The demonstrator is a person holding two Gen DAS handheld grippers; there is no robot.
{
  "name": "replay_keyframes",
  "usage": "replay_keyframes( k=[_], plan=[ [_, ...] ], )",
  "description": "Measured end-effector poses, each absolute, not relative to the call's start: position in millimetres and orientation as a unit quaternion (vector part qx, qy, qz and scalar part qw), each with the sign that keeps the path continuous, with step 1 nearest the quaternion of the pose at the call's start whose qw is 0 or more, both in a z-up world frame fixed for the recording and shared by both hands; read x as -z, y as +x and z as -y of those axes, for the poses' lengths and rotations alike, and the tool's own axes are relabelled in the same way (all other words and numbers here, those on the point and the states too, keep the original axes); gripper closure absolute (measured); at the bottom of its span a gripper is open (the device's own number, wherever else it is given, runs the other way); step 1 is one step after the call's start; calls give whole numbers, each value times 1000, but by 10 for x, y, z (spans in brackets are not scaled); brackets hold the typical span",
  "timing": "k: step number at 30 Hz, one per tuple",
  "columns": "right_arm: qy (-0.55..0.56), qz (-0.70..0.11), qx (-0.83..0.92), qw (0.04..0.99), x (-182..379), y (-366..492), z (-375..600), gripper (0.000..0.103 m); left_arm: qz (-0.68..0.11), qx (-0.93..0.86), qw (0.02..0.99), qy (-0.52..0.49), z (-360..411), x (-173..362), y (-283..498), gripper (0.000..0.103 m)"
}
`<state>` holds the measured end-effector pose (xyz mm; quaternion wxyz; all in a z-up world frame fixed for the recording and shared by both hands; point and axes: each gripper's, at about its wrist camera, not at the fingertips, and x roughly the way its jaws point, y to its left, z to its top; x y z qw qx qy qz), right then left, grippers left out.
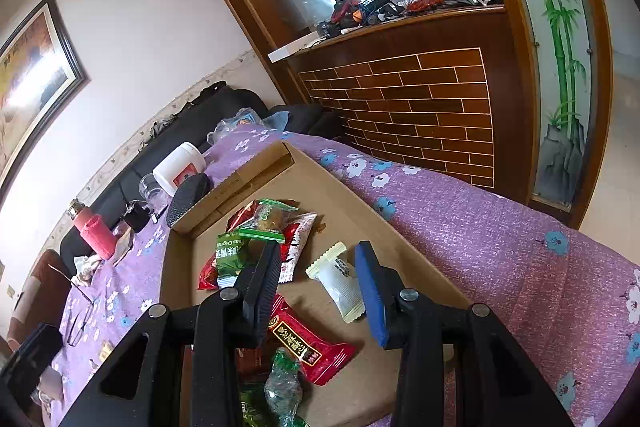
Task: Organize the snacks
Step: 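Move both grippers back to the snack pile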
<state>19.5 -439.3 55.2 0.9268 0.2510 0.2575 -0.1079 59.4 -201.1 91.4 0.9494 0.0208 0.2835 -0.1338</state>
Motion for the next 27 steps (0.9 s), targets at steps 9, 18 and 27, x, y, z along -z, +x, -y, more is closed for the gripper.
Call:
replay_keyframes(
  k=[9, 18, 27],
  plan=[
    [239, -258, 115, 929, -550, 196, 4350, 62, -294, 70, 952, -50, 1221, -868, 727, 42],
    [229, -250, 129, 932, -577, 173, 4324, 62, -327, 18, 939, -100, 695, -799, 910, 42],
    [201, -224, 132, 944, -876, -28, 4192, 62, -356, -18, 928, -108, 336, -692, 1033, 42]
  ],
)
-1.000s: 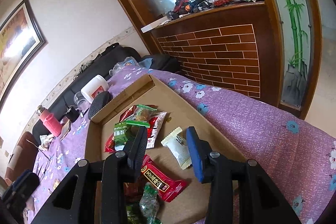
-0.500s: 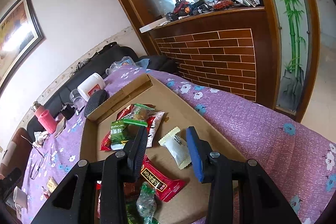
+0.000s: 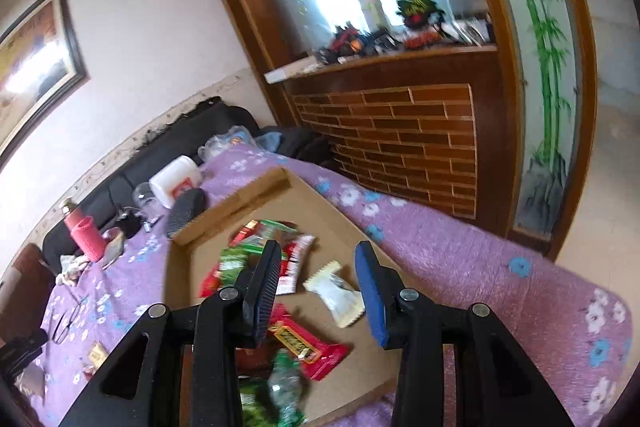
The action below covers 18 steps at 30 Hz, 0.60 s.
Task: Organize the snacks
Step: 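Move both grippers back to the snack pile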
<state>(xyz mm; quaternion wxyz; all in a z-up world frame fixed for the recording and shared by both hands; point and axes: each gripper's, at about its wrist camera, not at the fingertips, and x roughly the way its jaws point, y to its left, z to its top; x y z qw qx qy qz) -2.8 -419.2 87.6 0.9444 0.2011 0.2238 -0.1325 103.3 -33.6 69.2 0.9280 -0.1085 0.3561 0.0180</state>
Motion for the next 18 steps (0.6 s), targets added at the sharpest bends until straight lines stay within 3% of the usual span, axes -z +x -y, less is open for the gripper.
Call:
replay_keyframes(
  k=[6, 13, 15, 16, 18],
  plan=[
    [170, -267, 11, 949, -1144, 125, 3584, 56, -387, -26, 907, -162, 68, -556, 1105, 42],
    [119, -407, -172, 889, -861, 614, 2451, 56, -377, -47, 906, -185, -106, -621, 1057, 42],
    [76, -425, -187, 883, -747, 741, 2102, 59, -378, -55, 904, -190, -154, -625, 1052, 42],
    [55, -431, -192, 880, -703, 806, 1949, 66, -380, -56, 903, -193, -176, -619, 1055, 42],
    [28, -439, -205, 874, -626, 929, 1659, 67, -384, -55, 899, -203, -226, -605, 1057, 42]
  ],
)
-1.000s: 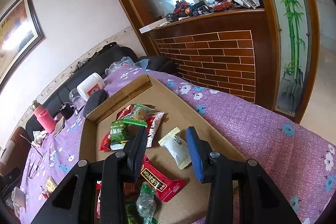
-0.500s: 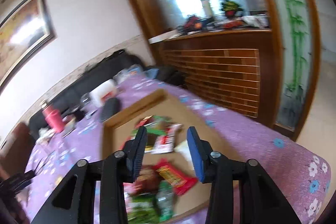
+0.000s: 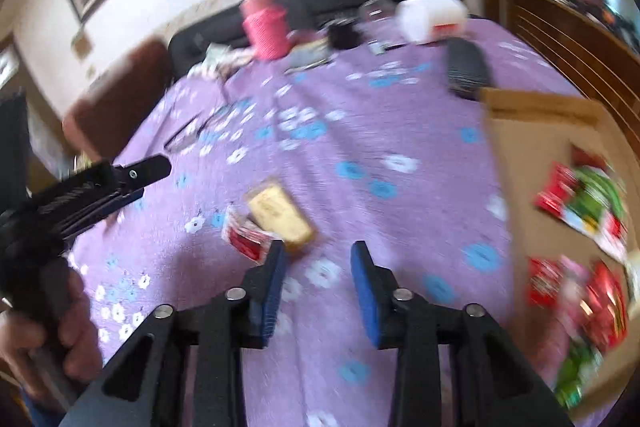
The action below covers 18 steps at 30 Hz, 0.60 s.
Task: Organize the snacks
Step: 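Move both grippers back to the snack pile, then grasp the yellow cake packet with the right gripper while the left grasps the white-red candy packet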
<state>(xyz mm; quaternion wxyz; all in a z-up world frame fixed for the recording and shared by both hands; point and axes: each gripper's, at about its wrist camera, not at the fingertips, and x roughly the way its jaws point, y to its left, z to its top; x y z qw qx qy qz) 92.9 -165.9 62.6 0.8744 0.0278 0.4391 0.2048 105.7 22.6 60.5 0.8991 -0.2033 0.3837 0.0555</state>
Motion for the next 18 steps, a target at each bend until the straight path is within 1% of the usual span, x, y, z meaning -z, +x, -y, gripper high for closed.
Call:
replay_keyframes(
  k=[3, 6, 9, 12, 14, 15, 18],
  plan=[
    [16, -434, -194, 879, -566, 1144, 1463, 67, -385, -62, 898, -206, -273, -602, 1046, 42],
    [25, -448, -199, 871, -428, 1312, 1360, 67, -383, -65, 898, -204, -298, -610, 1039, 42],
    [20, -457, -223, 861, -351, 1282, 1232, 67, -383, -62, 898, -208, -318, -619, 1027, 42],
    [25, -461, -286, 840, -349, 1061, 1076, 67, -377, -68, 900, -209, -340, -650, 1008, 42],
    [46, -480, -365, 796, -358, 937, 977, 67, -374, -75, 901, -207, -350, -663, 997, 42],
    [55, -479, -377, 791, -385, 921, 979, 67, -373, -77, 901, -207, -351, -663, 994, 42],
    [24, -440, -320, 839, -530, 983, 1068, 67, -376, -77, 899, -211, -360, -648, 999, 42]
  ],
)
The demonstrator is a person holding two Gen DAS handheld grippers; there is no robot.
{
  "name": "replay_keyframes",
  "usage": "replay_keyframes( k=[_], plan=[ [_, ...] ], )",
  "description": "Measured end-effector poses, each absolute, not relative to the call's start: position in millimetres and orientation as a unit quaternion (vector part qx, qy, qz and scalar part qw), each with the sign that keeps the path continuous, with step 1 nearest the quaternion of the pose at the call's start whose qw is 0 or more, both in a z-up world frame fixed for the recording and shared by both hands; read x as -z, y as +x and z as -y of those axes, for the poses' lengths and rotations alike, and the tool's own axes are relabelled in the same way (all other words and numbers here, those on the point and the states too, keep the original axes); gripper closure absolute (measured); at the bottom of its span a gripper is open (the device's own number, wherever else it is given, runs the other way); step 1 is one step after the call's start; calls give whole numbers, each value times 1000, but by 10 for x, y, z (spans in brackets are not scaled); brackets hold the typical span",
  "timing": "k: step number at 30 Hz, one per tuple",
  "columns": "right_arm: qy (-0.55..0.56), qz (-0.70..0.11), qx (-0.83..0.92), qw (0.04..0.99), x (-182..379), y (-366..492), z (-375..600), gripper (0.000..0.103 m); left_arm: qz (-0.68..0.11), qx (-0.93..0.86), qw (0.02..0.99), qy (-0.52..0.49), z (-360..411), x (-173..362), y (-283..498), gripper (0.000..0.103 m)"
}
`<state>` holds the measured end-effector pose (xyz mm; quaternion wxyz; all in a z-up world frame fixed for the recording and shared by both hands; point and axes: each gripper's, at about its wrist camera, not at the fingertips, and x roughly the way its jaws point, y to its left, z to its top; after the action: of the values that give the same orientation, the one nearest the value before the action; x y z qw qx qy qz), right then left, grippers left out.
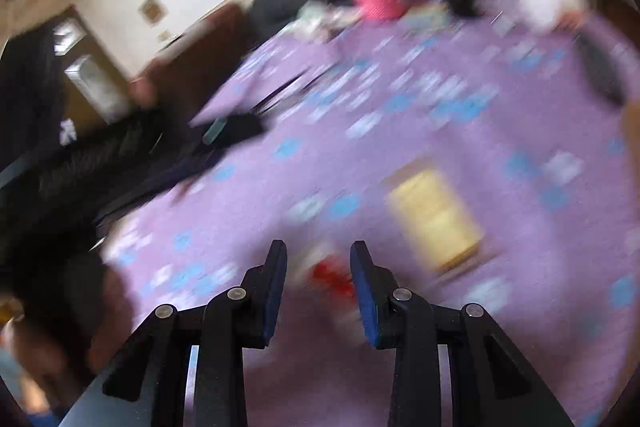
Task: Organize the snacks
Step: 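Grasp the yellow cake packet with the right gripper while the left grasps the white-red candy packet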
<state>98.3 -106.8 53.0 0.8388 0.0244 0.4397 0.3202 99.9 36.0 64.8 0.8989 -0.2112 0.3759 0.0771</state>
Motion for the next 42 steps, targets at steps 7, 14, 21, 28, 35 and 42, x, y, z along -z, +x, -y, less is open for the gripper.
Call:
replay_keyframes(
  k=[7, 14, 21, 28, 35, 42],
  plan=[
    [-73, -439, -254, 859, -368, 1292, 1141, 67, -378, -76, 897, -215, -362, -639, 1001, 42],
    [-139, -432, -270, 850, -187, 1233, 945, 58, -379, -78, 897, -216, -364, -633, 1002, 42],
    [-149, -436, -263, 848, -204, 1172, 901, 67, -380, -79, 897, -214, -354, -630, 1007, 42],
    [-146, -440, -262, 846, -192, 930, 1028, 67, -379, -79, 898, -212, -353, -636, 999, 42],
    [-65, -452, -318, 831, -254, 398, 1206, 67, -378, -88, 897, -212, -372, -618, 997, 42],
    [36, -397, -269, 877, -301, 489, 1812, 67, -367, -88, 904, -199, -319, -744, 856, 42]
  ],
)
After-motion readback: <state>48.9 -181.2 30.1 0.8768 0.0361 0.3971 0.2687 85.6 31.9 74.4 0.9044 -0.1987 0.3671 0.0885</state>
